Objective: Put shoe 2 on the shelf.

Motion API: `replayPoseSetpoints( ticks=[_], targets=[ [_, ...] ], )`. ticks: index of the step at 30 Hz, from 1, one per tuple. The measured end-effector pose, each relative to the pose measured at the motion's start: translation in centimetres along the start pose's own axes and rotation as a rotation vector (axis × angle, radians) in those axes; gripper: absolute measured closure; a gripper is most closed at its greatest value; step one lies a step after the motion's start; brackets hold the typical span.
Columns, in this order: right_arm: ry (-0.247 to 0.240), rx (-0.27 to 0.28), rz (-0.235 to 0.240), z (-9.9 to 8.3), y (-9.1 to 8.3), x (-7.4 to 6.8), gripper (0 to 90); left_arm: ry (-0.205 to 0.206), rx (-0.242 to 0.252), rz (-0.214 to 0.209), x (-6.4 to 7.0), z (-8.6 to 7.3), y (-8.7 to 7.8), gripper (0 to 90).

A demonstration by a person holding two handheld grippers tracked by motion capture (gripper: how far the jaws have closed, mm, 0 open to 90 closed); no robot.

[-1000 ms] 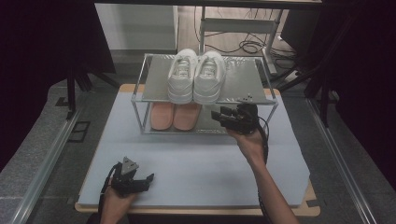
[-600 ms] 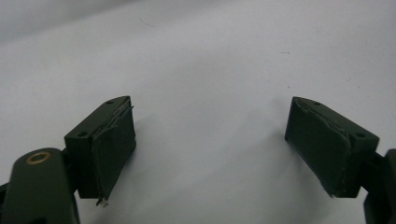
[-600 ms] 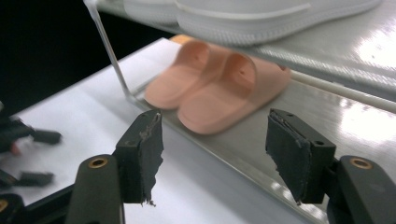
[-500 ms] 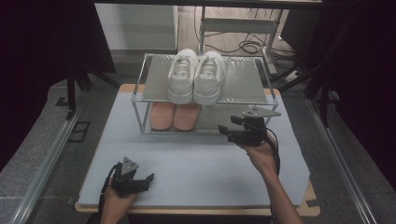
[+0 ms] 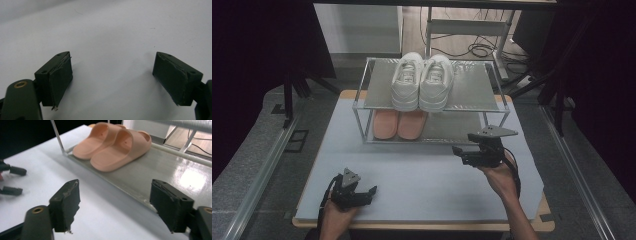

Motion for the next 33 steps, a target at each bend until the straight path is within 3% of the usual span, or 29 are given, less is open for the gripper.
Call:
replayPoseSetpoints(
  ticks=[10,21,33],
  targets=[
    [-0.012,-0.024,0.004,-1.4,-0.8,-0.1,15.1,-0.004,0.002,0.001,0.0,0.0,0.0,15.9],
    [-0.032,-0.085,-0.015,-4.0,-1.6,0.2,13.6,-0.003,0.000,0.001,0.0,0.0,0.0,16.0],
    [0.006,-0.105,-0.023,-7.6,-2.0,0.9,13.3,-0.001,-0.001,0.002,0.0,0.0,0.0,16.0]
  ],
)
Point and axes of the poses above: each handheld gripper's, and its own axes: y roughly forward along the jaws, z roughly out of its top, x roughly to its right, the point moved 6 cm from there along y, roughly forward along the jaws, and after that the axes turned 12 degrees about z, right-handed, at the moved point
